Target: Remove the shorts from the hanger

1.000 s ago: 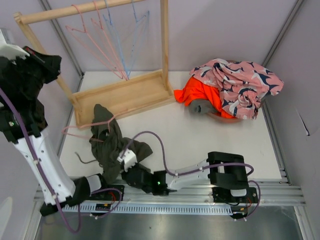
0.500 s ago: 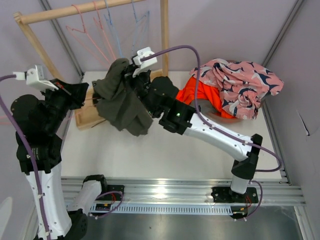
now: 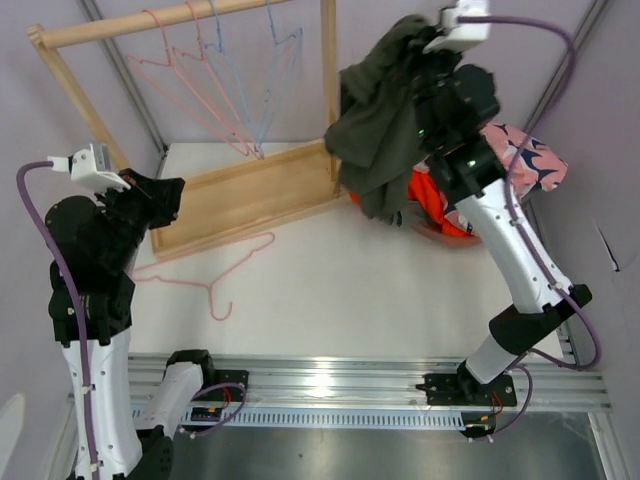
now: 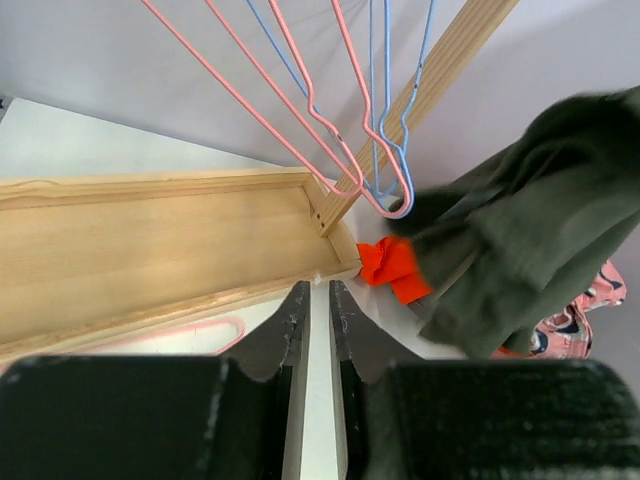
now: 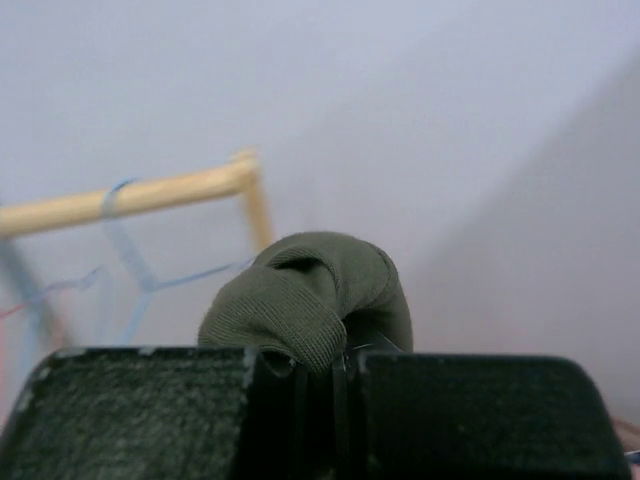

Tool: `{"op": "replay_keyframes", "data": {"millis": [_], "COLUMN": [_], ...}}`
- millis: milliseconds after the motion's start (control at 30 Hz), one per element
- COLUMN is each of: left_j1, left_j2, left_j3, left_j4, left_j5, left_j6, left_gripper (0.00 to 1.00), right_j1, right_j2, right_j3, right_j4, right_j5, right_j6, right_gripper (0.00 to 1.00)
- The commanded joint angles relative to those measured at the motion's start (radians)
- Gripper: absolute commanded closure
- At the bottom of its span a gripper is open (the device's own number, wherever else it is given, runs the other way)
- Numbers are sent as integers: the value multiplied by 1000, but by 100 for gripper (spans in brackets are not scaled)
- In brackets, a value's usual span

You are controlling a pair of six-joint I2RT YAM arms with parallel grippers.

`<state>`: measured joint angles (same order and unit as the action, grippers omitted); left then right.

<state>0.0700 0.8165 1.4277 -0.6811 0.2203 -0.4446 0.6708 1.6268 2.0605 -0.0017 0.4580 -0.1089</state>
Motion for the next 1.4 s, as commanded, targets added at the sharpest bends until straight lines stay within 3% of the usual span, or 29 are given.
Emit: {"op": "replay_keyframes", "data": {"millis": [0, 167, 267, 333, 467, 500, 567, 600, 633, 667, 733, 833, 933, 1033, 1167, 1367], "left_j1": [-12, -55, -59, -59, -88, -88, -88, -88, -88, -88, -90, -102, -133, -200, -239, -262], "left_j2": [-17, -28, -27, -22, 4, 27, 61, 99, 117, 134, 173, 220, 280, 322, 441, 588], "left_j3": [-41, -50, -62, -72, -105, -113, -131, -151, -164, -202, -286, -372, -432, -481, -517, -484], "left_j4": [58, 45, 49, 51, 51, 43, 28, 19, 20, 26, 57, 84, 74, 94, 137, 156], "left_j5": [2, -73, -114, -144, -151, -148, -148, -151, -150, -144, -125, -133, -145, -163, -216, -283], "left_j6": [0, 32, 47, 49, 44, 43, 40, 37, 34, 24, 17, 32, 34, 18, 4, -69], "left_gripper": [82, 81, 80, 77, 66, 62, 61, 62, 63, 64, 64, 54, 44, 41, 41, 47], "right_j1": [-132, -347, -449, -499, -545, -544, -545, -547, -542, -540, -519, -461, -419, -399, -349, -277], "right_j2": [-36, 129, 169, 156, 29, -26, -68, -83, -111, -126, -186, -298, -387, -516, -681, -801], "right_j3": [119, 422, 443, 367, -52, -223, -360, -461, -508, -555, -700, -863, -954, -1059, -1175, -1231], "right_j4": [51, -60, -87, -106, 6, 69, 85, 63, 55, 49, 64, 101, 106, 98, 80, 35], "right_j5": [-68, -99, -111, -133, -170, -174, -189, -200, -218, -229, -231, -213, -213, -229, -242, -269], "right_j6": [49, 55, 80, 173, 259, 276, 351, 379, 403, 458, 497, 511, 531, 575, 621, 661], "right_gripper": [100, 100, 100, 100, 100, 100, 95, 76, 18, 1, 0, 1, 1, 1, 1, 1]}}
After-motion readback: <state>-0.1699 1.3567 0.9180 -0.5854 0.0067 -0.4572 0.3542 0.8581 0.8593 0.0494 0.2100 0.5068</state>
